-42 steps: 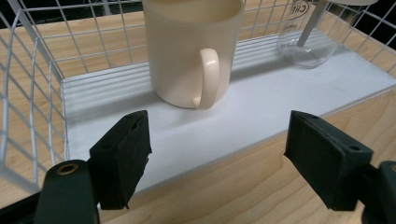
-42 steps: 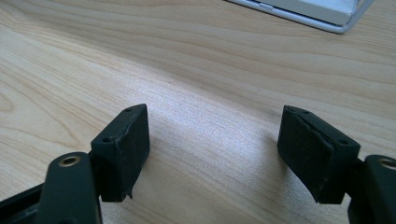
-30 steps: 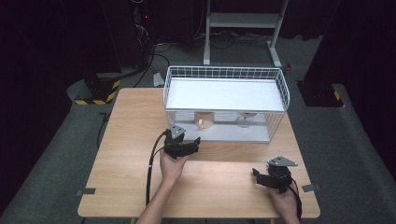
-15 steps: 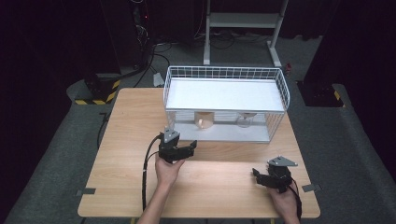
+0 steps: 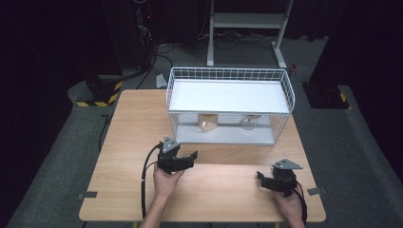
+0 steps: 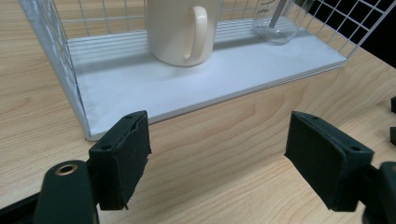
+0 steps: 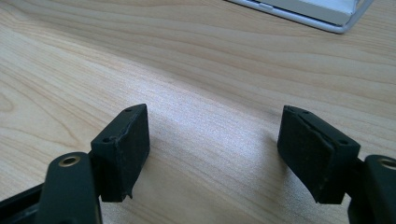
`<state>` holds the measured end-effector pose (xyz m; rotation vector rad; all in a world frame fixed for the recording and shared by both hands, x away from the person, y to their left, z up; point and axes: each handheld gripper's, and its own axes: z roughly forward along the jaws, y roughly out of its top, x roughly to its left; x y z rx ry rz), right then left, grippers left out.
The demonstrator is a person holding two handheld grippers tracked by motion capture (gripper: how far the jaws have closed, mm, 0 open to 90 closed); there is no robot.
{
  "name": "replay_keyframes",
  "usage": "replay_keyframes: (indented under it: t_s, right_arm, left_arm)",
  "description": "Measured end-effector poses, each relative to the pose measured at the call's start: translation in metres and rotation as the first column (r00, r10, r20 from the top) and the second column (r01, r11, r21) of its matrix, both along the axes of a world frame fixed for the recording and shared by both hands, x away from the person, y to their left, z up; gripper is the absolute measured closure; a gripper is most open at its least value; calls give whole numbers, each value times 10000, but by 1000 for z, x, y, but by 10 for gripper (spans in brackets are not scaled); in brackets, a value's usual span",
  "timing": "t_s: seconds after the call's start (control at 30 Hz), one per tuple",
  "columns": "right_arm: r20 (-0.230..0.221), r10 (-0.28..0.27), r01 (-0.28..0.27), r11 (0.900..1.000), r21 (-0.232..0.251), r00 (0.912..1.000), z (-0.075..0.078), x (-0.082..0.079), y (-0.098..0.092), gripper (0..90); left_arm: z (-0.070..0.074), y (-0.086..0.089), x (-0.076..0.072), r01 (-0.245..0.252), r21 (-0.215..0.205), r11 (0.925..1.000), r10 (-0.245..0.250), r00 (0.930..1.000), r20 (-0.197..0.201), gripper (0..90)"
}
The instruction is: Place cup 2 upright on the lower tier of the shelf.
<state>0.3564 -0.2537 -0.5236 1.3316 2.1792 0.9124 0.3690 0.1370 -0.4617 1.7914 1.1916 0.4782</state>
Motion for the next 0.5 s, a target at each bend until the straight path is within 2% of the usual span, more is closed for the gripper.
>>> replay_keyframes:
  t_s: [0.07,0.23,0.5]
  right_arm:
    - [3,0,0,10000,-3,10000,0,0,0,251]
    - [11,-18,18,10000,6,10000,0,0,0,251]
    - [6,-15,15,10000,8,10000,0,0,0,250]
  left_arm:
    - [0,1,-3,29,-36,10000,-29,10000,-10,223]
    - [-2,0,-10,103,385,9992,-105,9999,44,224]
    - [-13,-2,-18,207,451,9988,-203,9997,-98,224]
